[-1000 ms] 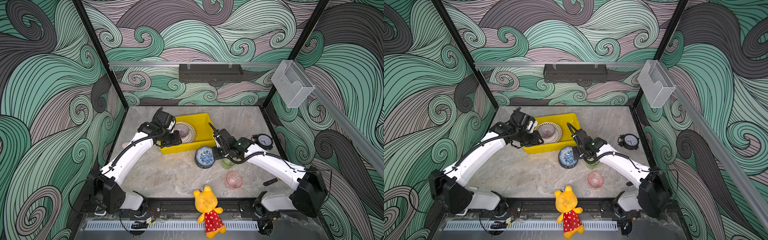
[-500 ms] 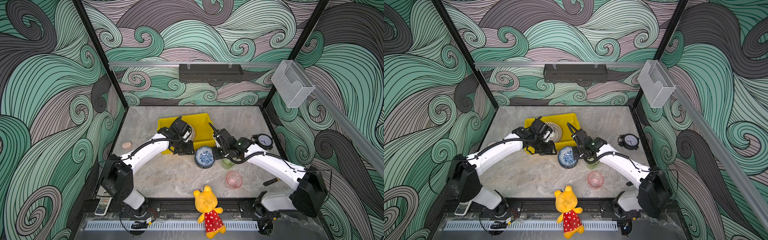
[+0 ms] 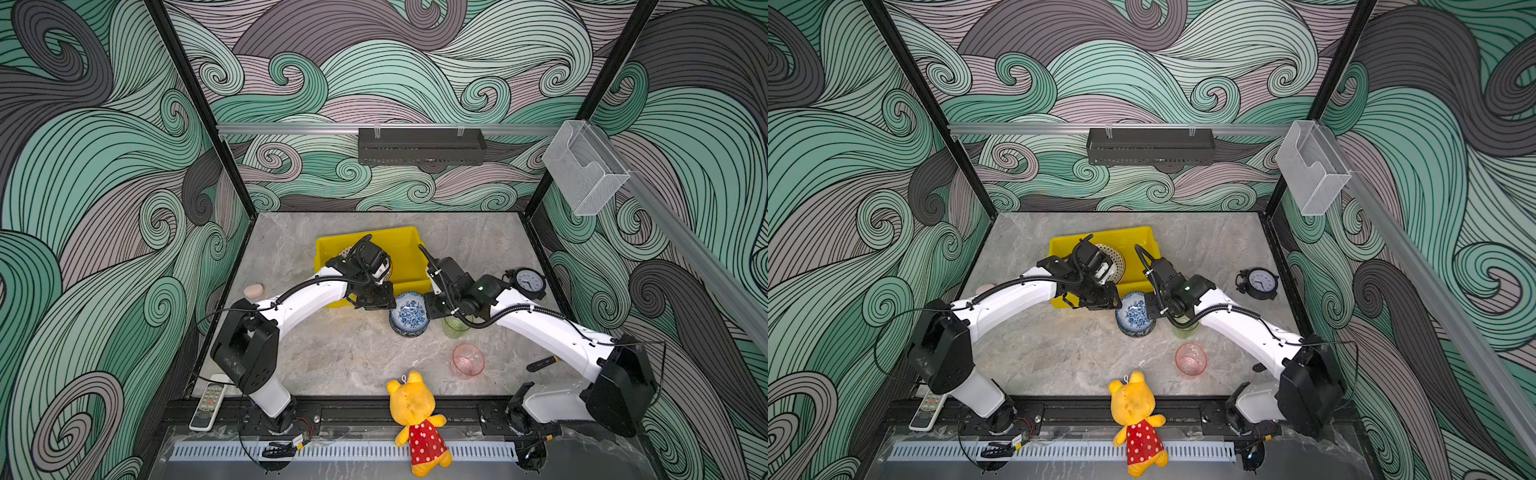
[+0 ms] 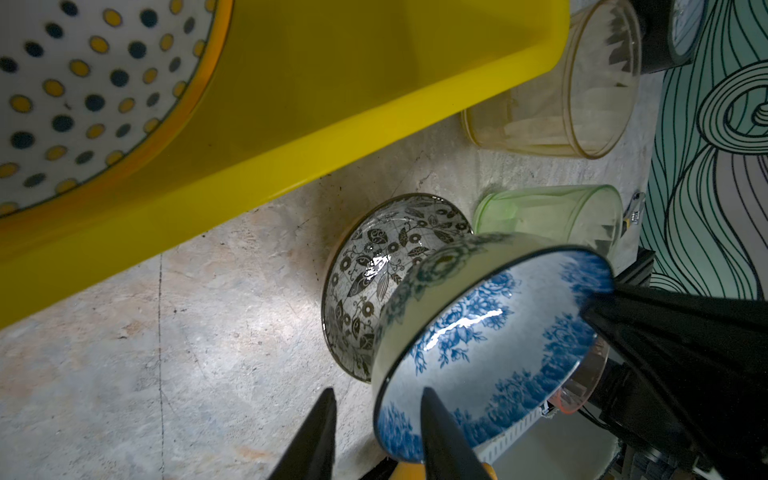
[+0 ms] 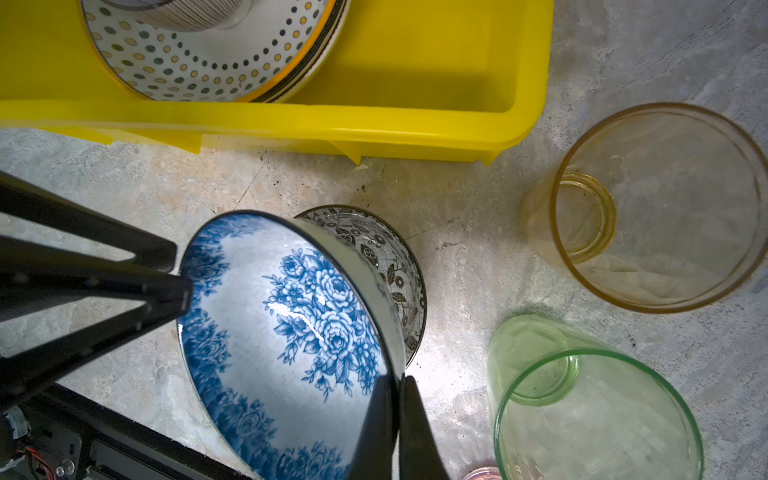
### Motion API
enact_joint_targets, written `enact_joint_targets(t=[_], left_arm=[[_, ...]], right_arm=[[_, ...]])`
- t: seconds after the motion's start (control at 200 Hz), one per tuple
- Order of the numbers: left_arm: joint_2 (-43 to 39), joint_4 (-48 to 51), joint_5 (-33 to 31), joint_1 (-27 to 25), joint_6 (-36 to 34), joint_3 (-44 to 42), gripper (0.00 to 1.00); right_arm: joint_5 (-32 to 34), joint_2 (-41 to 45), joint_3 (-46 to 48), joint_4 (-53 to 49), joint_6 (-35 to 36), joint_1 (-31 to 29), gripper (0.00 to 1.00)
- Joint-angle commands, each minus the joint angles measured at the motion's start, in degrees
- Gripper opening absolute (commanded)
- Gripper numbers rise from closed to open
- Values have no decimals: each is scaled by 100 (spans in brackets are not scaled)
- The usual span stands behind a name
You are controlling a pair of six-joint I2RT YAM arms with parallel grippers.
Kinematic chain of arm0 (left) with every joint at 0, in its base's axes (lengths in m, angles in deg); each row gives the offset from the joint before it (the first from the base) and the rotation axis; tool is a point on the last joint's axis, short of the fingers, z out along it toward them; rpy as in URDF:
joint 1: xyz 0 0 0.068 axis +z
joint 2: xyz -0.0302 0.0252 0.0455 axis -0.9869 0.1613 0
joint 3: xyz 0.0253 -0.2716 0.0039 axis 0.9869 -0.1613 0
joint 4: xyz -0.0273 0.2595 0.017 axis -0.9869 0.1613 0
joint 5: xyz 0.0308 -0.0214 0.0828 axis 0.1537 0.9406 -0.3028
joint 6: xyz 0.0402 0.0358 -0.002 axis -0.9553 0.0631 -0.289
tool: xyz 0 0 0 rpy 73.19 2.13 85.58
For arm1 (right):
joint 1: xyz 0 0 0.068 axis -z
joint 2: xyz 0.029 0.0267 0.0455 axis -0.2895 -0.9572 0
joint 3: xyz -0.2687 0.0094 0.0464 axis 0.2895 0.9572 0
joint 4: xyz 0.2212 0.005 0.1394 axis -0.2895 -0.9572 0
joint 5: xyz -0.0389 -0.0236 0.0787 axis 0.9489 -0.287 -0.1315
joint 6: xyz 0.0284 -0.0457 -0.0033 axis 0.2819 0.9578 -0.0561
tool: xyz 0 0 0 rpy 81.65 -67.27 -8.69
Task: Place the mixed dishes into the plastic bin
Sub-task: 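Pinch the blue floral bowl rim with the left gripper while the right holds it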
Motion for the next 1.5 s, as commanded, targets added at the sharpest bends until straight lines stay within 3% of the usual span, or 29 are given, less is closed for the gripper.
enact_joint_targets(t=[0.0,0.48,0.791,0.976,1.091,1.496], left_arm=[[156,-81,-2,-98,77,45,37],[393,-96,-168,-205,177,150,24],[331,57,-488,-206,149,269,9],[282,150,-641,-206,151,381,1],[263,271,-779,-206,121,471,1],[201,937,-1337,-188,10,855,0]], right_arm=[[-42,170,-122,211,-140,6,0],[-44,147,-143,233,-181,7,0],[-88,119,-157,229,-194,6,0],[-206,16,-233,116,-206,6,30],[-176,79,-219,119,-170,3,39],[72,491,-96,213,-47,6,48]])
